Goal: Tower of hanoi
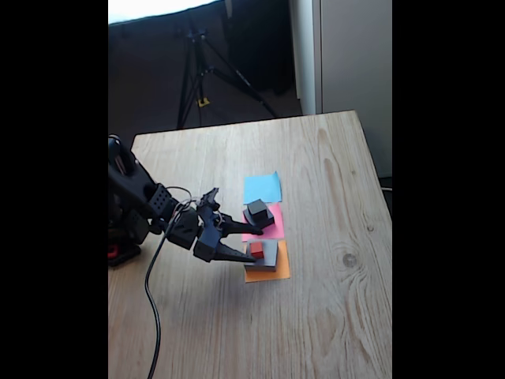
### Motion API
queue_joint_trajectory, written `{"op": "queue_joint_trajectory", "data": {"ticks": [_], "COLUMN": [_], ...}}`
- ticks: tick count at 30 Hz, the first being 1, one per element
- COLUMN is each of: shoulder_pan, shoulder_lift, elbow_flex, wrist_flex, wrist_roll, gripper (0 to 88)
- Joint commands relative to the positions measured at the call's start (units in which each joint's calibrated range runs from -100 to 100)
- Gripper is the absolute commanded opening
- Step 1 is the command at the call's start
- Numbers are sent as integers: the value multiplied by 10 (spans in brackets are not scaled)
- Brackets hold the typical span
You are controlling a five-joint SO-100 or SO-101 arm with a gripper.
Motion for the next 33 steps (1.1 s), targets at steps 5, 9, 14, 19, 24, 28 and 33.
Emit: {"op": "queue_joint_trajectory", "data": {"ticks": [5,9,14,19,24,28,33], "shoulder_pan": [-1,-1,-5,-13,-18,-19,-23], "shoulder_lift": [41,59,71,69,68,67,68], "elbow_flex": [-2,-3,-3,-1,5,9,8], "wrist_flex": [-76,-100,-117,-118,-120,-120,-120], "wrist_roll": [9,9,9,9,9,9,9], "gripper": [258,252,243,228,209,184,154]}}
